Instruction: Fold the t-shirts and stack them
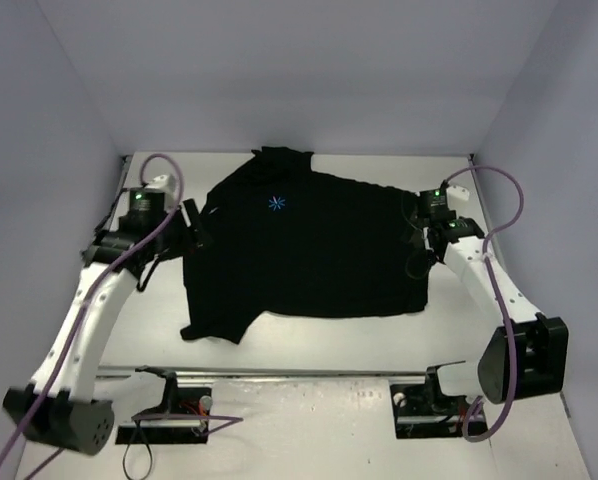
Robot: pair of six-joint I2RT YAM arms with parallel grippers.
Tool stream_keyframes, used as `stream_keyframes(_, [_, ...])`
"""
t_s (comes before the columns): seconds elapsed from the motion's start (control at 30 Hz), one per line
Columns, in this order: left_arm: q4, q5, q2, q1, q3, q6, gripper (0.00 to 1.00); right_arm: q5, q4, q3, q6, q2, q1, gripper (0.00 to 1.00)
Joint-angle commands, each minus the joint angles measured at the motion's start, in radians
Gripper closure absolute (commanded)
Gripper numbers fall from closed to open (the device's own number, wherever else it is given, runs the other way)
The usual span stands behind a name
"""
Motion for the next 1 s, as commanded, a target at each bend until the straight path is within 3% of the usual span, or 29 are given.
stream_keyframes(0.0, [0.092, -0.033, 0.307, -0.031, 0.11, 0.216, 0.41, -0.032, 0.021, 0.052, -0.076, 0.162, -0.008, 0.41])
stream_keyframes(0.13, [0.152, -0.08, 0.554, -0.044, 0.221, 0.228, 0.41, -0.066, 0.088, 0.072, -0.105, 0.294, -0.022, 0.43])
stream_keyframes(0.3, [0.245, -0.127, 0.793, -0.042, 0.302, 0.139, 0.41, -0.138, 0.132, 0.13, -0.13, 0.42, -0.055, 0.45])
stream_keyframes(0.47, [0.288, -0.151, 0.917, -0.028, 0.334, 0.058, 0.41, -0.154, 0.136, 0.204, -0.165, 0.569, -0.072, 0.44])
stream_keyframes(0.67, [0.314, -0.147, 0.935, 0.017, 0.249, -0.053, 0.41, -0.151, 0.133, 0.362, -0.209, 0.754, -0.074, 0.43])
stream_keyframes(0.97, [0.437, -0.145, 0.76, 0.03, -0.046, -0.206, 0.41, -0.215, 0.13, 0.722, -0.282, 1.006, -0.059, 0.42])
